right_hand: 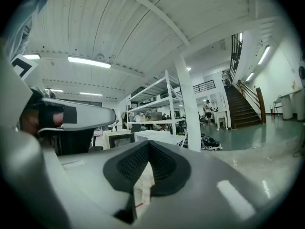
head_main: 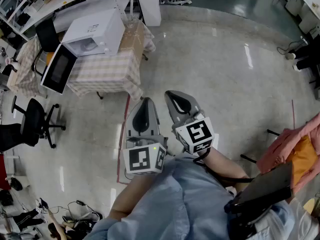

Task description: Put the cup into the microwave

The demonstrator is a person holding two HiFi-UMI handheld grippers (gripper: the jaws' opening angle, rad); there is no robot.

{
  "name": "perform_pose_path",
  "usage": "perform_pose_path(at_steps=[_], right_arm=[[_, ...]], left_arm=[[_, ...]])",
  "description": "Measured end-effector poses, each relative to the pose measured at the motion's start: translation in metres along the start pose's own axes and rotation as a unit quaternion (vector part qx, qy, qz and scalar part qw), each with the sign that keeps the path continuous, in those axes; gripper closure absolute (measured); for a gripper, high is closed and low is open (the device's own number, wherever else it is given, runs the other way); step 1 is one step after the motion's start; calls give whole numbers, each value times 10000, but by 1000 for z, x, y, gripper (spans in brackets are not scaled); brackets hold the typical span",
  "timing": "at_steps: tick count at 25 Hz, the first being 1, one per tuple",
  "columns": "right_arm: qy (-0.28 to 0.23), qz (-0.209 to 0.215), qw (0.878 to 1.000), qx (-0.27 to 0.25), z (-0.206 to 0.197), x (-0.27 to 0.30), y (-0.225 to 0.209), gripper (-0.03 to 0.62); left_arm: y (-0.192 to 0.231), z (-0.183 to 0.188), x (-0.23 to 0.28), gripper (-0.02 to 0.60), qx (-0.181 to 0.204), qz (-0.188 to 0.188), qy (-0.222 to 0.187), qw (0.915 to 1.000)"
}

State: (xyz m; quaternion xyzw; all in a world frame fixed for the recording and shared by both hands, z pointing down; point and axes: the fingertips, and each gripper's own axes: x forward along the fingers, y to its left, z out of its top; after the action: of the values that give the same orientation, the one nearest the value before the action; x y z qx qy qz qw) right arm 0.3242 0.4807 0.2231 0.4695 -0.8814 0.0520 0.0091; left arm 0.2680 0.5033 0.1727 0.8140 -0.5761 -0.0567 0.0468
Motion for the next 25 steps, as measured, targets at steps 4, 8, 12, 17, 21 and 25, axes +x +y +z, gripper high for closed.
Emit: perform_pose_path(at_steps=[4,8,12,17,21,25], right_arm=[[39,-16,10000,-27,-2,-2,-5,594],[4,-22,10000,-24,-1,-6,-14,594],[-30,31,10000,80,4,-11,-24,594],[-35,82,9999,123,3,-19,-44,594],[-57,167,9997,189,-1,-29,-59,592],[-125,431,9987,250,6,-27,-58,585]], left_arm=[[-4,0,3,574,7,-4,43,10000],[-11,-3,7,574,9,-7,38,10000],[-26,-1,15,574,51,-30,58,10000],[-45,-6,24,574,89,-5,61,9999],[-60,-16,25,574,47,90,63,9999],[-65,-21,30,574,48,162,105,9998]])
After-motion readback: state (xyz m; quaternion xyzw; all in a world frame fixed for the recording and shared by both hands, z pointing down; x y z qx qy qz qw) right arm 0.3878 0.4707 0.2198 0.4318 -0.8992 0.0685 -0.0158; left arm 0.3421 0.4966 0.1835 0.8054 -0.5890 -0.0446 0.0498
